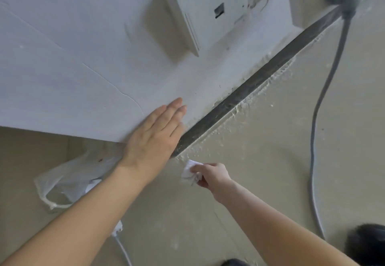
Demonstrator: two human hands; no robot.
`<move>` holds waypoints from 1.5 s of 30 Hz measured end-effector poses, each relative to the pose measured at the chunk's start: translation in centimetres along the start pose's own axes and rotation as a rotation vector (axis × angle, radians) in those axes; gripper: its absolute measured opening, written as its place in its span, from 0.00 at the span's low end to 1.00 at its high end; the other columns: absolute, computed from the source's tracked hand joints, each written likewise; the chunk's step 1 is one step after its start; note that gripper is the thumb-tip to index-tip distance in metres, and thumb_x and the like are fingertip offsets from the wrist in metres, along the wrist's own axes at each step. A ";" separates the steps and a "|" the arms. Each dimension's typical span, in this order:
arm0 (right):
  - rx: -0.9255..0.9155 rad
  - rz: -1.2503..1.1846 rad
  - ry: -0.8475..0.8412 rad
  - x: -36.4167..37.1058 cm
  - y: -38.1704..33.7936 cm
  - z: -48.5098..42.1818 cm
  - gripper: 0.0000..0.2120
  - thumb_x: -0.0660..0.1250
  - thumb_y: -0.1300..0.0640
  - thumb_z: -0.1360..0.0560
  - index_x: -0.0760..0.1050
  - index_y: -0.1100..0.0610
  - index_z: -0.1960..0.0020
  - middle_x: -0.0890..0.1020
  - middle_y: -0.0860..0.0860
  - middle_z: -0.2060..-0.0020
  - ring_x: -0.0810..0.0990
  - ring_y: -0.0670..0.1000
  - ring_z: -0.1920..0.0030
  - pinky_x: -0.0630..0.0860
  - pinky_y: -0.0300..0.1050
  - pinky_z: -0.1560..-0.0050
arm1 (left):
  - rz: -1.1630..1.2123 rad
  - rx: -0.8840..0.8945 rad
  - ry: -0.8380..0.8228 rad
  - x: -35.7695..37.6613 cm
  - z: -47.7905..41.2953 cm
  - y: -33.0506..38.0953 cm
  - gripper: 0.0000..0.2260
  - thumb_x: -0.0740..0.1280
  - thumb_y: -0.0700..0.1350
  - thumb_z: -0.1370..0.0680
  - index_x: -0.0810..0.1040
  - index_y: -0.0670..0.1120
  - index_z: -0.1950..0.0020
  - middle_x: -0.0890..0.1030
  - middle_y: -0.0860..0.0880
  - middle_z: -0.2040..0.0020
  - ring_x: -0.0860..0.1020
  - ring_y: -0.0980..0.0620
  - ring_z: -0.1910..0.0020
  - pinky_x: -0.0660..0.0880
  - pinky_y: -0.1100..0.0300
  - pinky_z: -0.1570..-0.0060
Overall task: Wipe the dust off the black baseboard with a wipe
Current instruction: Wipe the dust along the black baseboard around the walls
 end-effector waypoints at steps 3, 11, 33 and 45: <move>0.038 -0.139 -0.041 2.7 1.5 -2.7 0.07 0.71 0.66 0.32 0.73 0.62 0.63 0.71 0.54 0.70 0.70 0.50 0.73 0.73 0.40 0.66 | -0.304 0.074 -0.016 1.6 0.3 -0.3 0.21 0.48 0.37 0.21 0.63 0.40 0.29 0.57 0.45 0.24 0.51 0.44 0.25 0.43 0.52 0.27; 0.122 -0.329 -0.139 5.9 0.5 -3.1 0.17 0.57 0.69 0.27 0.73 0.71 0.40 0.77 0.58 0.60 0.76 0.57 0.63 0.77 0.55 0.43 | -0.590 0.100 -0.147 0.7 -1.3 -0.7 0.28 0.47 0.43 0.21 0.38 0.41 0.24 0.35 0.42 0.25 0.36 0.40 0.27 0.31 0.47 0.31; 0.134 -0.396 -0.158 5.3 -3.0 -2.2 0.10 0.54 0.67 0.25 0.74 0.63 0.56 0.73 0.55 0.69 0.67 0.48 0.74 0.68 0.36 0.76 | -0.577 0.132 -0.194 0.4 -1.9 -1.0 0.33 0.54 0.50 0.20 0.37 0.43 0.24 0.34 0.42 0.25 0.35 0.42 0.26 0.29 0.47 0.32; -0.018 -0.612 0.013 0.0 -2.5 -3.1 0.07 0.57 0.57 0.26 0.73 0.58 0.55 0.71 0.54 0.69 0.61 0.47 0.78 0.60 0.36 0.79 | -0.592 0.163 -0.153 0.7 -2.0 -0.5 0.28 0.47 0.40 0.22 0.42 0.45 0.23 0.38 0.43 0.23 0.39 0.43 0.25 0.32 0.47 0.32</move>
Point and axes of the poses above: each hand's wrist, its own z-axis away from the middle knuckle, its own x-axis out of the palm, y = z × x, the point moved 3 cm from there along -z, towards the middle knuckle
